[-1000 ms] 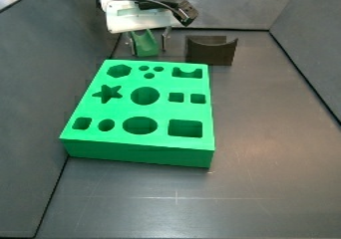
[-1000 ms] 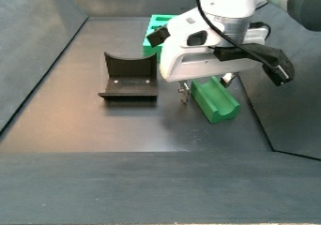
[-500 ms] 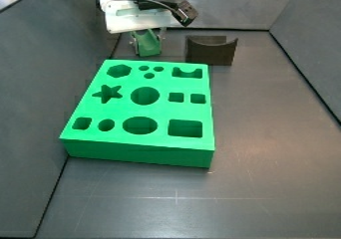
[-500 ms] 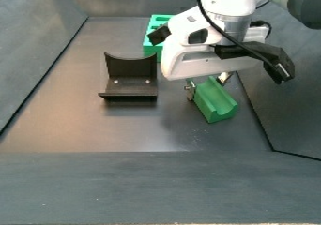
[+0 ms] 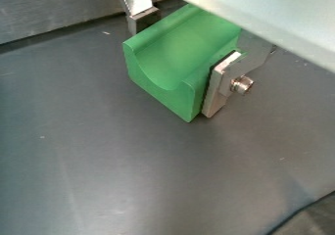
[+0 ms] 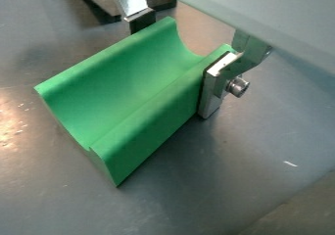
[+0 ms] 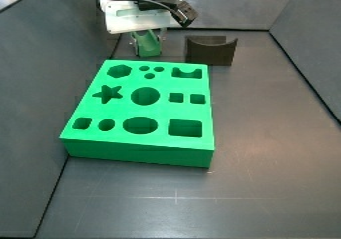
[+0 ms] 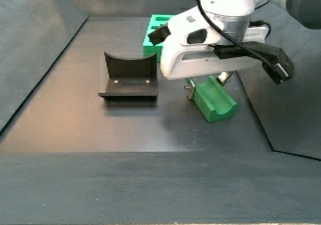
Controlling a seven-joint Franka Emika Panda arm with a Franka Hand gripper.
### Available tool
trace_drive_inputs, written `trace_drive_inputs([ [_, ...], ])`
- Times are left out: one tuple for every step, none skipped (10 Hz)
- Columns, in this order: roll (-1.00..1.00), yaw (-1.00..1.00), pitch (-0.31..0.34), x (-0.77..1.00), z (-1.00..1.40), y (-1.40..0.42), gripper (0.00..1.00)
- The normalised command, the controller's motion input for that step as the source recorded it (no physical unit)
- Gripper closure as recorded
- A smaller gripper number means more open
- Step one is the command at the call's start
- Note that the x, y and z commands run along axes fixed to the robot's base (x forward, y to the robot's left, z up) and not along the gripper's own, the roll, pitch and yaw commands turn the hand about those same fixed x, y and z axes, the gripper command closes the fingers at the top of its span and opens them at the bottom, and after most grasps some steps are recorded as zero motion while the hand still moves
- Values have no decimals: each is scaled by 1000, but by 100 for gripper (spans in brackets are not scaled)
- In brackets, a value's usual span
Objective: Pick up the arch object. Move up. Place the arch object on the fixture. Regrasp the arch object. Move to above the board. Insert the arch object.
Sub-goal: Pick up the arch object, then move up, then place the arch object on the fixture.
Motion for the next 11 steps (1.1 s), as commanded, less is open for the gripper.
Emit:
trace_drive_inputs([
  [0, 0, 0, 0, 0, 0, 100],
  [0, 0, 0, 0, 0, 0, 100],
  [0, 0, 0, 0, 833, 0, 100],
  [0, 30, 4, -6, 825, 18, 100],
  [-10, 33, 33, -33, 746, 13, 100],
  [-25, 30, 57, -17, 598, 5, 100],
  [-34, 29, 59, -10, 465, -2, 100],
  [-43, 28, 42, -15, 273, -9, 100],
  [-47, 28, 33, -20, 172, -8, 100],
  [0, 0, 0, 0, 1000, 0, 100],
  [-2, 0, 6, -3, 1000, -1, 100],
])
